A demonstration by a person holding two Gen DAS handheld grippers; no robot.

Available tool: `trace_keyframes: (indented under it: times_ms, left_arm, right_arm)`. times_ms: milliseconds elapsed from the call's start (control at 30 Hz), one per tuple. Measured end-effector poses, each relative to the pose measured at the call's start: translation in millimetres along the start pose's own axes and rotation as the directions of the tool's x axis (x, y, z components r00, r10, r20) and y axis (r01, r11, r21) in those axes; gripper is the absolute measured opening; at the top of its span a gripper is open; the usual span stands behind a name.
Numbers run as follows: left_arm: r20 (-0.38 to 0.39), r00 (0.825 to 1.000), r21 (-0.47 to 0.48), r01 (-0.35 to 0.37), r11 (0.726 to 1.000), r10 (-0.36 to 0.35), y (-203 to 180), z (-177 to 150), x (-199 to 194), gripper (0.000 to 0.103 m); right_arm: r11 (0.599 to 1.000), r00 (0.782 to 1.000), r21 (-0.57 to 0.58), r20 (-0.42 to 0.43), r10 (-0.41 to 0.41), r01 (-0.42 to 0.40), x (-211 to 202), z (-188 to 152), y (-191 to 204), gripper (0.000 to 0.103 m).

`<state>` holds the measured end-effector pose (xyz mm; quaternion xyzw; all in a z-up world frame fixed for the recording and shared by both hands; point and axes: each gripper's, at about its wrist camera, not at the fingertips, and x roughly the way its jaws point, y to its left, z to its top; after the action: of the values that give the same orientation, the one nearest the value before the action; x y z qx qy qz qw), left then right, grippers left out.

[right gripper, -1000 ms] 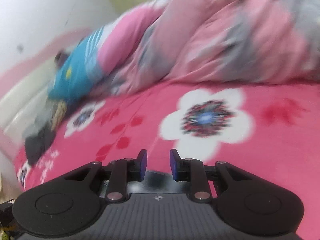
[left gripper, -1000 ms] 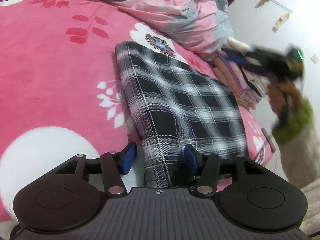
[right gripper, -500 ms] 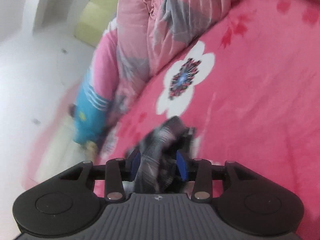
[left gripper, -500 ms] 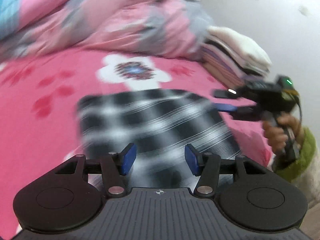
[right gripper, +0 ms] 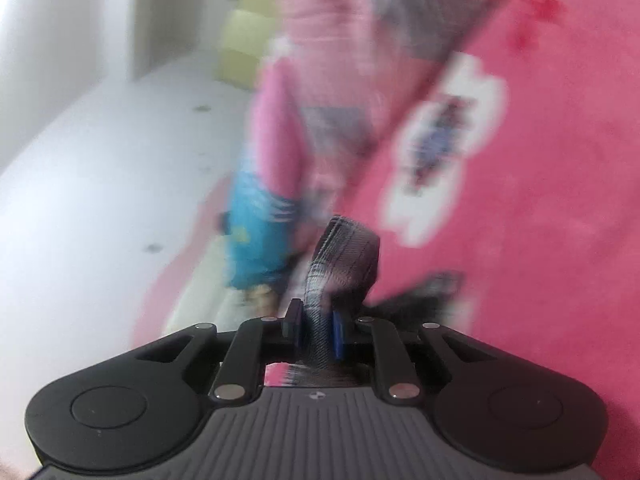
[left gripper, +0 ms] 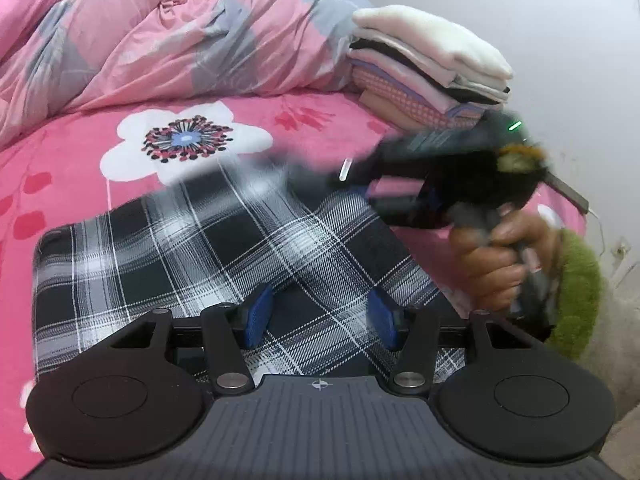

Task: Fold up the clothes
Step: 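Lay the folded end down, open both grippers and lift them away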

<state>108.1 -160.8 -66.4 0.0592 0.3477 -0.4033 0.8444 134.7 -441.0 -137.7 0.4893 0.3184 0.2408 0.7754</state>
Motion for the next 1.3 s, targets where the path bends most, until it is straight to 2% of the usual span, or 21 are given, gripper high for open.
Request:
trace_keyframes:
  times_ms: [33, 100, 133, 300, 467, 567, 633, 667, 700, 767, 867, 900, 933, 1000, 1033, 1067, 1100, 1167, 1200, 1233, 1300]
  left_arm:
    - [-0.003, 1.000, -0.005, 0.005, 1.000, -0.005, 0.5, -0.4, 0.6, 0.053]
    - [0.001, 1.000, -0.020, 0.008, 1.000, -0.008, 1.0, -1.0, 0.7, 0.053]
    - [0.002, 1.000, -0.027, 0.009, 1.000, -0.009, 1.4, -1.0, 0.3, 0.053]
    - [0.000, 1.000, -0.082, 0.012, 0.997, -0.012, 5.7, 5.3, -13.4, 0.053]
    - [0.066, 0.998, -0.217, 0.016, 0.976, -0.002, 27.0, 1.7, -60.6, 0.053]
    - [0.086, 0.996, -0.328, 0.015, 0.945, 0.014, 47.4, -5.3, -92.1, 0.053]
    - [0.101, 0.994, -0.405, 0.007, 0.914, 0.037, 63.1, -12.6, -116.2, 0.053]
    - [0.112, 0.992, -0.439, 0.002, 0.899, 0.053, 69.9, -16.2, -128.9, 0.053]
    - [0.128, 0.989, -0.466, -0.005, 0.885, 0.074, 75.1, -19.6, -142.2, 0.053]
    - [0.158, 0.981, -0.519, -0.017, 0.854, 0.116, 85.6, -26.4, -168.8, 0.053]
    - [0.176, 0.971, -0.565, -0.036, 0.824, 0.163, 92.8, -43.7, -198.6, 0.053]
    - [0.169, 0.973, -0.576, -0.034, 0.817, 0.159, 93.3, -51.0, -198.2, 0.053]
    - [0.161, 0.975, -0.586, -0.032, 0.809, 0.156, 93.8, -58.3, -197.7, 0.054]
    - [0.146, 0.979, -0.606, -0.025, 0.795, 0.142, 94.8, -72.6, -194.4, 0.054]
    - [0.137, 0.983, -0.613, -0.013, 0.790, 0.123, 95.4, -78.8, -186.7, 0.054]
    - [0.125, 0.987, -0.618, -0.005, 0.786, 0.105, 95.7, -84.7, -178.6, 0.054]
    - [0.106, 0.990, -0.620, -0.005, 0.784, 0.091, 95.9, -89.7, -170.2, 0.054]
    - [0.070, 0.996, -0.626, -0.006, 0.780, 0.064, 97.2, -97.5, -156.7, 0.054]
    - [0.070, 0.996, -0.631, 0.006, 0.775, 0.049, 98.6, -101.4, -154.0, 0.054]
    - [0.082, 0.996, -0.639, 0.022, 0.769, 0.039, 100.1, -104.7, -153.6, 0.054]
    - [0.106, 0.994, -0.655, 0.052, 0.753, 0.023, 103.7, -110.8, -153.7, 0.054]
  right_arm:
    - [1.000, 1.000, 0.013, 0.010, 0.010, -0.010, -4.3, 0.3, -1.0, 0.013]
    - [0.999, 0.998, 0.031, 0.036, 0.044, -0.045, -14.7, 0.8, -0.3, 0.022]
    - [1.000, 0.997, 0.000, 0.064, 0.030, -0.030, -21.9, 1.2, 5.7, 0.023]
    - [0.998, 0.984, -0.062, 0.177, 0.024, -0.013, -57.1, -13.9, 32.3, 0.024]
    - [0.974, 0.988, -0.223, 0.154, 0.008, 0.027, -79.3, -58.1, 77.7, 0.024]
    - [0.916, 0.991, -0.391, 0.125, -0.039, 0.085, -75.4, -89.1, 106.5, 0.023]
    - [0.874, 0.986, -0.457, 0.105, -0.130, 0.164, -60.5, -102.4, 110.8, 0.022]
    - [0.830, 0.969, -0.500, 0.099, -0.228, 0.247, -47.0, -108.8, 107.3, 0.017]
    - [0.783, 0.941, -0.530, 0.096, -0.325, 0.325, -35.4, -114.0, 100.2, 0.012]
    - [0.792, 0.930, -0.495, 0.115, -0.348, 0.357, -34.4, -114.7, 102.2, 0.011]
    - [0.719, 0.916, -0.571, 0.188, -0.355, 0.396, -47.2, -123.8, 133.8, 0.012]
    - [0.698, 0.918, -0.600, 0.199, -0.342, 0.391, -48.8, -129.3, 142.2, 0.012]
    - [0.695, 0.927, -0.616, 0.195, -0.320, 0.370, -47.9, -133.6, 145.3, 0.012]
    - [0.713, 0.940, -0.618, 0.146, -0.309, 0.330, -43.1, -141.8, 141.7, 0.012]
    - [0.708, 0.932, -0.619, 0.125, -0.340, 0.341, -33.9, -145.3, 135.1, 0.013]
    - [0.682, 0.918, -0.635, 0.121, -0.377, 0.364, -23.6, -149.6, 126.0, 0.012]
    - [0.672, 0.917, -0.641, 0.136, -0.376, 0.371, -19.8, -152.3, 121.2, 0.012]
    - [0.678, 0.906, -0.619, 0.145, -0.397, 0.397, -22.6, -151.7, 133.8, 0.012]
    - [0.647, 0.897, -0.639, 0.167, -0.409, 0.415, -24.4, -154.8, 145.8, 0.014]
    - [0.591, 0.891, -0.686, 0.201, -0.407, 0.424, -25.2, -162.9, 159.4, 0.014]
    - [0.450, 0.899, -0.802, 0.233, -0.371, 0.394, -25.4, -189.2, 185.3, 0.015]
